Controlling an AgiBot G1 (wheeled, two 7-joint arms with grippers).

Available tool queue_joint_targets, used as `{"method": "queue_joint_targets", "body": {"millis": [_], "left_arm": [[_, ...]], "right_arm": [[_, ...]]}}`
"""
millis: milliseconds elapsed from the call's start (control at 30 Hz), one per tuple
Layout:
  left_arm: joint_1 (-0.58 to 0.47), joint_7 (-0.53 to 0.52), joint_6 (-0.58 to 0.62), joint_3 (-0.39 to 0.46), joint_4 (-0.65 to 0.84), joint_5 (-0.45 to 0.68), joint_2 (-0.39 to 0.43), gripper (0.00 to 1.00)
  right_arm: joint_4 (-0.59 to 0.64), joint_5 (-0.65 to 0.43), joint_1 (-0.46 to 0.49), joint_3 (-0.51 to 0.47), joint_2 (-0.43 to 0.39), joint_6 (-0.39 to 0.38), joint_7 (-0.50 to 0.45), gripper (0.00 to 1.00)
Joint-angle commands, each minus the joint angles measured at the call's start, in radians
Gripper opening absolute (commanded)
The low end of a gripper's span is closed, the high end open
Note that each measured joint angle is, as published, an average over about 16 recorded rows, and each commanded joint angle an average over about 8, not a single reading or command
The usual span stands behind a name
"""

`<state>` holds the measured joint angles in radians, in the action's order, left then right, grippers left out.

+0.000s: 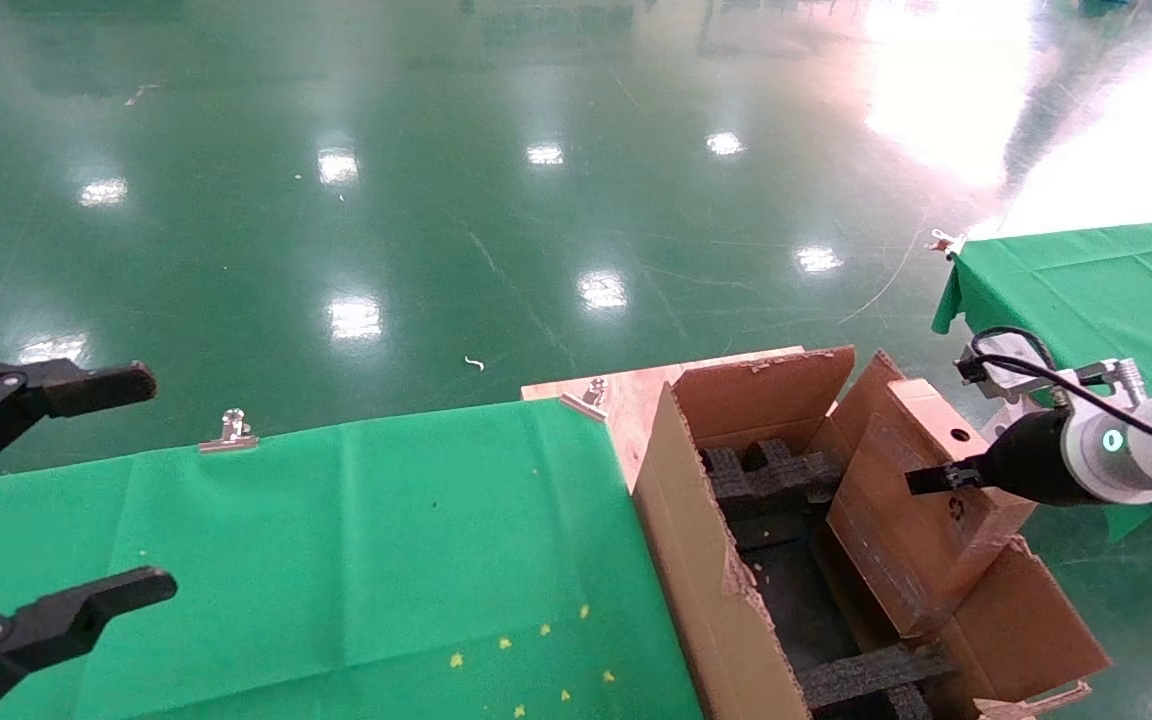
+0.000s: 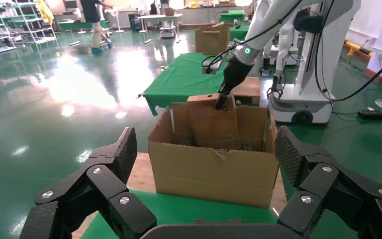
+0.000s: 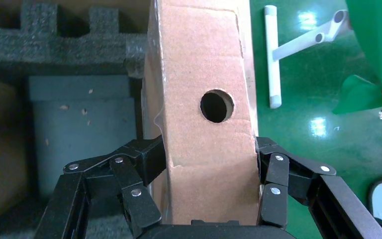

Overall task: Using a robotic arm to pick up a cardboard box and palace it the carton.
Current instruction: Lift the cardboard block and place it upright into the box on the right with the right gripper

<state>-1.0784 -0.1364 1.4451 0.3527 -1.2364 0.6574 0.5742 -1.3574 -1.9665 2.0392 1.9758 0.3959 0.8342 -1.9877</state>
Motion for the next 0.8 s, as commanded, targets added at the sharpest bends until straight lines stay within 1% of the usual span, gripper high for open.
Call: {"method": "queue_joint_targets", "body": {"millis": [33, 233, 567, 800], "left_arm": [[0.0, 0.0, 0.0, 0.0, 0.0, 0.0, 0.0, 1.0], [0.0, 0.0, 0.0, 0.0, 0.0, 0.0, 0.0, 1.0], [0.0, 0.0, 0.0, 0.0, 0.0, 0.0, 0.0, 1.0], [0.0, 0.0, 0.0, 0.0, 0.0, 0.0, 0.0, 1.0]], "right_arm": [[-0.001, -0.03, -0.014, 0.003, 0.006, -0.015, -0.04, 0.0], [-0.002, -0.076, -0.053, 0.011, 0.029, -0.047, -0.111, 0.0], [-0.002, -0.121, -0.111, 0.022, 0.047, -0.098, -0.173, 0.0], [0.001, -0.176, -0.155, 0.027, 0.062, -0.136, -0.23, 0.0]]}}
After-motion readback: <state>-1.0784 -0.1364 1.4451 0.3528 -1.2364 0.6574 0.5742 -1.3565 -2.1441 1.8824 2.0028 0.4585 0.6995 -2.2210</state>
